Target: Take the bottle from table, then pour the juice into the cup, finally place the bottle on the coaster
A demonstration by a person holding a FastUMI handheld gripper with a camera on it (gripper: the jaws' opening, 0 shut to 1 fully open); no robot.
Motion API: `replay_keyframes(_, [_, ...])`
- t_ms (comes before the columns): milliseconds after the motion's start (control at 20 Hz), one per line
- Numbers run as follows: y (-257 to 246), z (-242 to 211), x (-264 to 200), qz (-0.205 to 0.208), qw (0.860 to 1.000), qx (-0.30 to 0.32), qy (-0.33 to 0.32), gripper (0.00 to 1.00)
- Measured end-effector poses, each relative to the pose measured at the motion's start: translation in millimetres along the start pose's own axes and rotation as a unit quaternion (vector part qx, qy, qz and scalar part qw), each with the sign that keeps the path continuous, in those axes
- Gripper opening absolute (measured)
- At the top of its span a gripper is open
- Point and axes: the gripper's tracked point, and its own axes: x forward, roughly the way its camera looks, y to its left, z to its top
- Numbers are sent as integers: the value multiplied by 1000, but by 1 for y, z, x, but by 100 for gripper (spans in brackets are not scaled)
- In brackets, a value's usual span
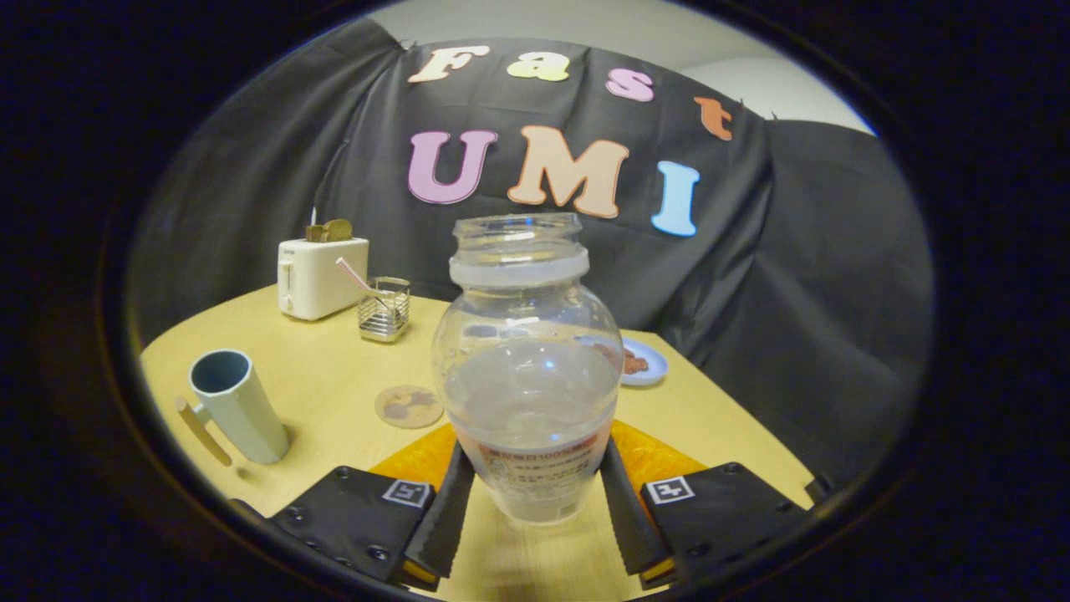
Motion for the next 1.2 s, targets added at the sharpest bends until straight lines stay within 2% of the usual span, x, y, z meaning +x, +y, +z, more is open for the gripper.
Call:
replay_keyframes(200, [13,28,-5,-22,996,-79,-40,81])
replay_keyframes(600, [48,62,-12,-51,972,-209,-95,81])
replay_keyframes(1000, [74,69,-18,-86,928,-338,-130,81])
replay_keyframes(1200, [88,70,-20,-98,902,-394,-147,81])
